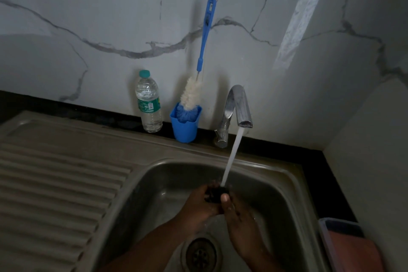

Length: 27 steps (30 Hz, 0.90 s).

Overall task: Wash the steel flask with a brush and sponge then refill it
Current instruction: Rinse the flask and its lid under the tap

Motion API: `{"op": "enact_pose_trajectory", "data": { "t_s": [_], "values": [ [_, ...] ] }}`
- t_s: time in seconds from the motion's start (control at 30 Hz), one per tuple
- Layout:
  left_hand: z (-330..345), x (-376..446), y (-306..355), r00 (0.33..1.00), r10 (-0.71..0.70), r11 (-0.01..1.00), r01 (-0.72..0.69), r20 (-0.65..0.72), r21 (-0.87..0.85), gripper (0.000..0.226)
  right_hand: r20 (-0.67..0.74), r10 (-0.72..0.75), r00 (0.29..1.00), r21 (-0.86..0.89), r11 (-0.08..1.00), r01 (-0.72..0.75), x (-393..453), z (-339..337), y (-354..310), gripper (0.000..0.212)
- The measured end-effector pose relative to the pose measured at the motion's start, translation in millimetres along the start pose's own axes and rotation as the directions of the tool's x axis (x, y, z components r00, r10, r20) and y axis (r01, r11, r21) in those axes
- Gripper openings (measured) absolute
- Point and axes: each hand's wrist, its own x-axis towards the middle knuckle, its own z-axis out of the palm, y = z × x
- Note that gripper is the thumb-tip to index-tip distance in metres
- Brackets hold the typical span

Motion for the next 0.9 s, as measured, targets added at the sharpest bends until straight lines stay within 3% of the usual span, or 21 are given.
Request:
{"op": "enact_pose_trajectory", "data": {
  "t_s": [0.07,0.17,0.2,0.37,0.53,0.63,0.73,0.8,0.9],
  "values": [
    [5.8,-2.2,-4.3,1.0,0.002,1.0,-0.003,0.021,0.01,0.039,0.053,0.032,0.998,0.12,0.992,-0.038,9.0,-0.7,-3.8,0.068],
    [7.9,-2.9,-4.0,0.997,-0.01,1.0,0.012,0.07,-0.024,0.042,0.116,0.066,0.991,0.249,0.964,-0.093,14.9,-5.8,-12.1,0.026],
    [6.7,-2.9,-4.0,0.998,-0.018,0.999,0.021,0.068,-0.049,0.042,0.132,0.078,0.988,0.295,0.949,-0.115,16.6,-8.9,-14.4,0.023],
    [2.2,4.6,-14.3,0.999,-0.042,0.977,0.043,0.009,-0.21,0.084,0.164,0.157,0.974,0.5,0.838,-0.22,22.2,-18.8,-17.1,0.025],
    [-8.4,12.9,-1.3,0.999,-0.025,0.961,0.016,-0.031,-0.276,0.059,0.277,0.272,0.922,0.666,0.637,-0.388,31.1,-9.2,-20.7,0.012],
    [-13.7,17.0,3.7,0.994,-0.068,0.926,0.097,0.089,-0.366,0.064,0.308,0.263,0.914,0.704,0.584,-0.405,39.8,-14.1,-19.3,0.021],
    [-14.5,9.4,11.8,0.964,-0.258,0.893,0.265,0.07,-0.363,0.046,0.28,0.262,0.923,0.672,0.634,-0.384,41.6,-15.9,-15.5,0.024],
    [-10.4,0.2,13.1,0.923,-0.37,0.813,0.377,0.104,-0.444,0.035,0.259,0.276,0.926,0.636,0.673,-0.378,40.9,-10.4,-10.1,0.022],
    [-4.3,-7.3,4.0,0.872,-0.453,0.667,0.471,0.187,-0.577,0.041,0.219,0.26,0.94,0.573,0.746,-0.34,35.0,-3.3,-8.6,0.02]
  ]
}}
